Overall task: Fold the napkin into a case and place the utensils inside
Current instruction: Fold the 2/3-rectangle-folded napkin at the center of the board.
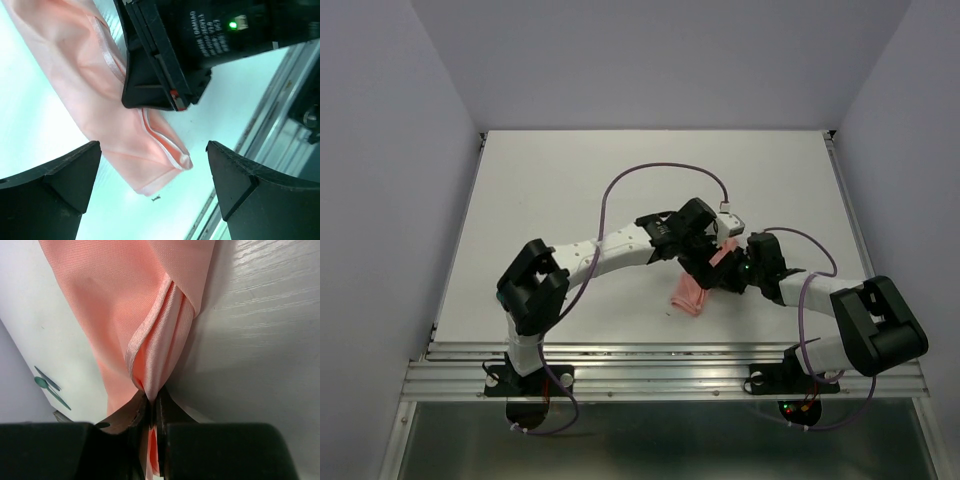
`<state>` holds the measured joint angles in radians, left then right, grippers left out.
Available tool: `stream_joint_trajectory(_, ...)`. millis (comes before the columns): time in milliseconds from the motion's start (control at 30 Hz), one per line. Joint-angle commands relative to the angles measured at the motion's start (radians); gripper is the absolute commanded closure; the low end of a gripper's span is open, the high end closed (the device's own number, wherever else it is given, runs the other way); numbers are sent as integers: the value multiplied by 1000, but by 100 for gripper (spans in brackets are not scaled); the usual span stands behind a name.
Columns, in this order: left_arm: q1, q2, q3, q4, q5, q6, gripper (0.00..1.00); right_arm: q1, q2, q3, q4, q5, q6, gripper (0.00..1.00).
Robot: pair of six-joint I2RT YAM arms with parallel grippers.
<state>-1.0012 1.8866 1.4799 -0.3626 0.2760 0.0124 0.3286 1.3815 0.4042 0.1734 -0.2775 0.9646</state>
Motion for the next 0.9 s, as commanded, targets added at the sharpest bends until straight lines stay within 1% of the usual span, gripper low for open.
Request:
stream_joint_trajectory(0,39,-122,-73,36,40,-43,1,4,-1,16,-9,20,-32,99)
stream_joint_trajectory(33,53,-132,-90,48,61,-51,1,4,-2,15,-9,17,-33,99)
stream_joint_trajectory(67,85,-153,-121,78,118,-69,9,4,-4,13,-8,15,-41,99)
stream_joint_trajectory(100,102,-162,-136,96,150,-78,22,4,-7,13,-8,14,-46,99)
stream_joint_trajectory(133,116,-168,-148,128,173,-89,57,4,-9,10,-8,15,-50,99)
stream_joint_trajectory(200,139,-172,-173,152,206,-121,100,4,-10,10,-8,15,-56,99)
stream_joint_trajectory(267,139,-146,-187,169,215,-132,100,4,-9,12,-8,14,-64,99)
stream_joint_trajectory(300,139,-135,-194,181,262,-138,100,4,-9,12,-8,12,-66,99)
stream_joint_trajectory(367,138,-103,-229,230,301,-163,100,4,-9,15,-9,9,-73,99)
stream_joint_trajectory(567,138,-63,-277,327,308,-204,100,4,-9,19,-9,6,-76,99)
stream_joint_trajectory(700,136,-3,-277,350,351,-212,100,4,-4,22,-14,1,-81,99)
stream_joint_trajectory(767,134,25,-279,350,356,-210,100,4,-13,27,-28,4,-83,93)
stream_joint_trajectory(800,134,31,-282,352,364,-207,100,4,-30,33,-38,14,-87,83)
stream_joint_trajectory(867,133,43,-286,352,359,-201,100,4,-54,45,-90,40,-101,69)
